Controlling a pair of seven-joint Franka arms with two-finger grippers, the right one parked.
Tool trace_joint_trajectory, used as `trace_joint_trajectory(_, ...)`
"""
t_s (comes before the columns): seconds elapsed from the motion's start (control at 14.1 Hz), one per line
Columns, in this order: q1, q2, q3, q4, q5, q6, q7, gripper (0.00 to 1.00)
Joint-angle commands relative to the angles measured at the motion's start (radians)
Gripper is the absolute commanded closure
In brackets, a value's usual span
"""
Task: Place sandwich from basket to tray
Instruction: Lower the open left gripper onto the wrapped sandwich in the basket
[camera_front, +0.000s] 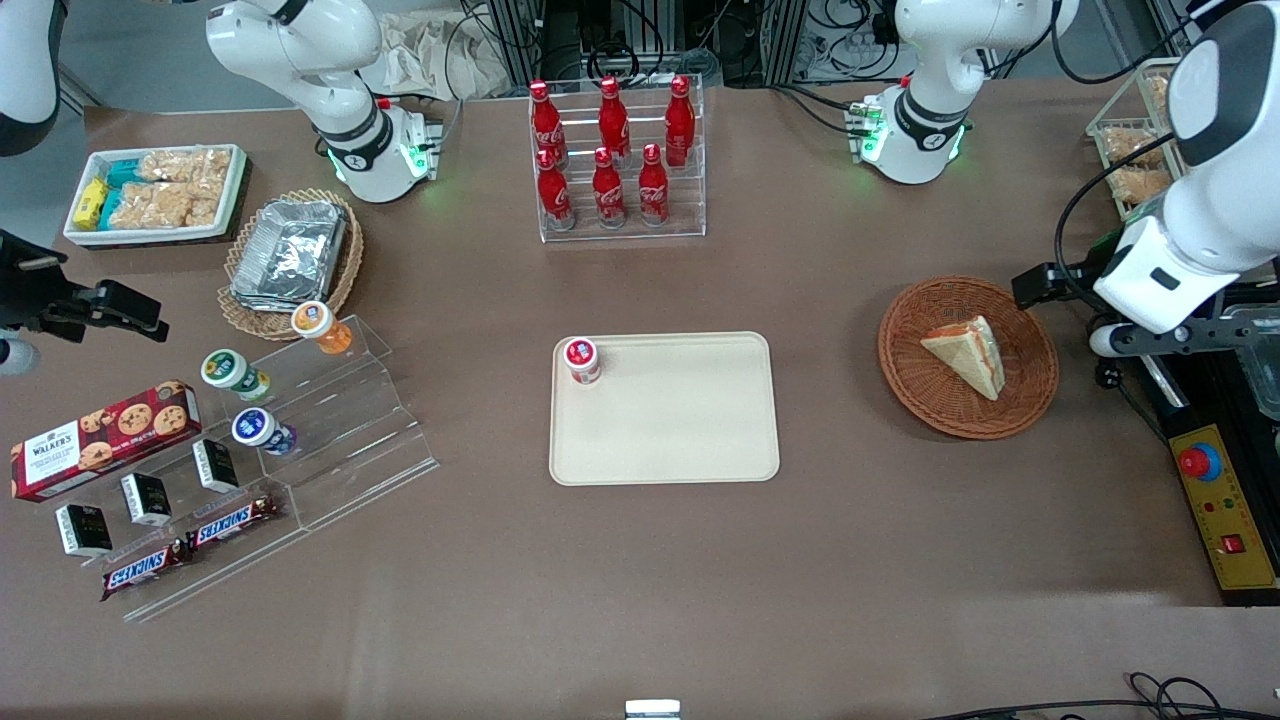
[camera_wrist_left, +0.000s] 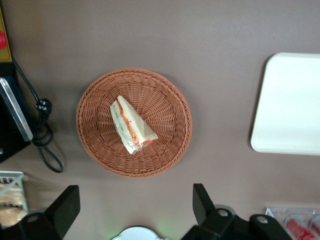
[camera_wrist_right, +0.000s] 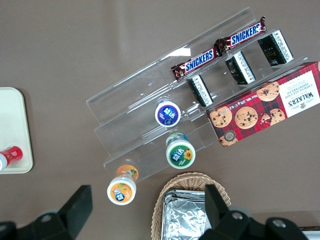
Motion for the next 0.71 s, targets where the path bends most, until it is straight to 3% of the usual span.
trace_joint_trajectory(0.0, -0.002, -0.113, 0.001, -0.222, 0.012, 0.144, -0.167, 0.00)
trace_joint_trajectory(0.35, -0.004, -0.148, -0.001, -0.452, 0.024, 0.391, -0.482, 0.00)
trace_joint_trajectory(0.64, 0.003, -0.136, -0.001, -0.516, 0.072, 0.431, -0.637, 0.00)
